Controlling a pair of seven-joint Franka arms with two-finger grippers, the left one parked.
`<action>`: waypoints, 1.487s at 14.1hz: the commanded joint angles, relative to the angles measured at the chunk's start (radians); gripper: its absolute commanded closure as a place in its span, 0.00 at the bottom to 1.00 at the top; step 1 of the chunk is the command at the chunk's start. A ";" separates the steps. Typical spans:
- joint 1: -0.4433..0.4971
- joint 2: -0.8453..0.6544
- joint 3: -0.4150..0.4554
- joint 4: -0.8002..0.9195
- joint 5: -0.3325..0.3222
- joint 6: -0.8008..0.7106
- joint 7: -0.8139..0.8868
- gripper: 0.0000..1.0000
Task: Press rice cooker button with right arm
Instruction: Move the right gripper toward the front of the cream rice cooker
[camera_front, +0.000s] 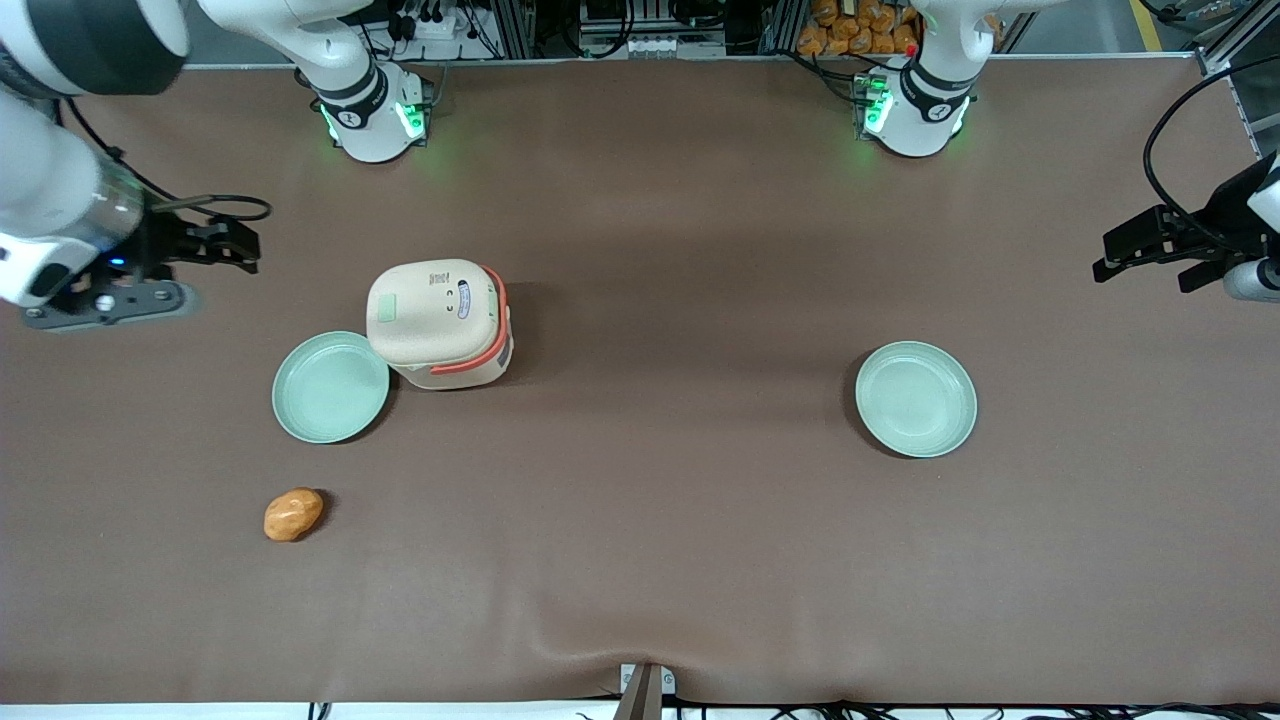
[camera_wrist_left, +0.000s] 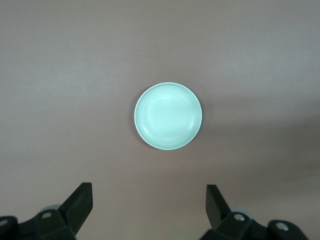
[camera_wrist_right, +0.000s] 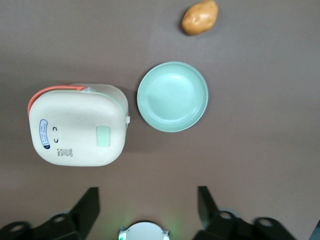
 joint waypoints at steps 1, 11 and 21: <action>0.029 -0.006 0.050 -0.063 -0.014 -0.011 0.114 0.69; 0.034 0.074 0.079 -0.235 -0.012 0.033 0.154 0.93; 0.058 0.149 0.082 -0.286 -0.011 0.191 0.154 0.94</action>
